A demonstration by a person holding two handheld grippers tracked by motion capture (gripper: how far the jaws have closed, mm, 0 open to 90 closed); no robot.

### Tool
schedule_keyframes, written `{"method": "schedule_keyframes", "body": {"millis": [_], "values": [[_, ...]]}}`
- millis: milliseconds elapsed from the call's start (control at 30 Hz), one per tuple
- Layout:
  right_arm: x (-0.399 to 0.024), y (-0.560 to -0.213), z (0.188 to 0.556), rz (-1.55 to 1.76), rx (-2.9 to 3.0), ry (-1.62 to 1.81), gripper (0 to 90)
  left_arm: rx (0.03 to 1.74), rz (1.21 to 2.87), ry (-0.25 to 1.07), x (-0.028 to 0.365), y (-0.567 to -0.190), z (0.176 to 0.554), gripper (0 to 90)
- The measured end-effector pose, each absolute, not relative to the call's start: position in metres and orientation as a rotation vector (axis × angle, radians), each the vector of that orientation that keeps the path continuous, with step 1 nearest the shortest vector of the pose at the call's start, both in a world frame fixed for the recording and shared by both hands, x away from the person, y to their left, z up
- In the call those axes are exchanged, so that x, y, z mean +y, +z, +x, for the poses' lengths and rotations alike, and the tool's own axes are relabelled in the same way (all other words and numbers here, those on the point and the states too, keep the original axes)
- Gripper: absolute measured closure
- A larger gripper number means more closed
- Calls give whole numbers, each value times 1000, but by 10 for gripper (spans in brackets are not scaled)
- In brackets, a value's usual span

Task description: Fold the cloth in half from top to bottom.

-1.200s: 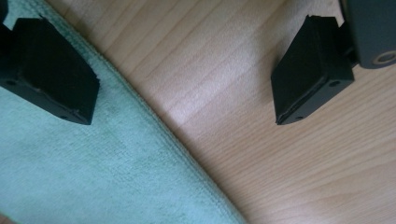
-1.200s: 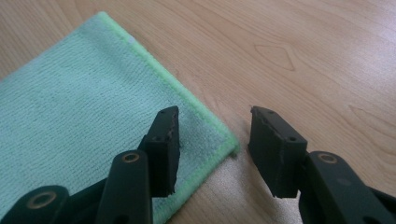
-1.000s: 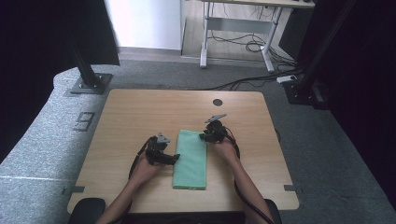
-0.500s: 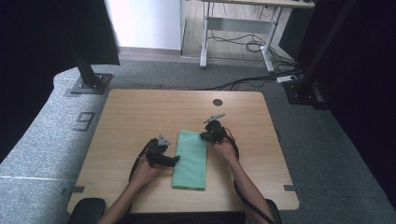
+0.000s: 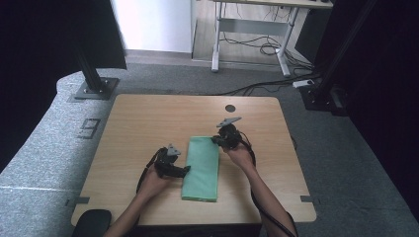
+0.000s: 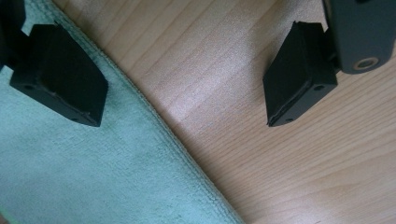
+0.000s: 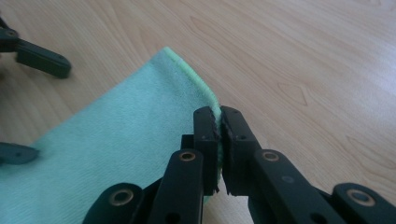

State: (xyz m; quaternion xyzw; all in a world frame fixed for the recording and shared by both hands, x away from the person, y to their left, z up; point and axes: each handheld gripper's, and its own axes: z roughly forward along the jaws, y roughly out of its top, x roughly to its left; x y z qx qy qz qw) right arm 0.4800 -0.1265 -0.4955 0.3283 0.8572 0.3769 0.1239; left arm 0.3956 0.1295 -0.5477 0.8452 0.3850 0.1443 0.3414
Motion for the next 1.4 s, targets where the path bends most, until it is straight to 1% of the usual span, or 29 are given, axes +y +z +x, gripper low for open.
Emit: {"method": "schedule_keyframes", "body": {"millis": [367, 700, 1000, 1400], "values": [[-130, -465, 449, 856, 2483, 1186, 851, 1012, 2195, 380, 129, -548, 395, 138], [-136, -455, 416, 763, 2496, 1236, 850, 1013, 2194, 380, 129, -548, 395, 138], [-142, -458, 389, 723, 2522, 1278, 850, 1015, 2193, 380, 129, -548, 395, 139], [-147, -479, 354, 687, 2587, 1297, 849, 1020, 2191, 382, 129, -548, 394, 140]]}}
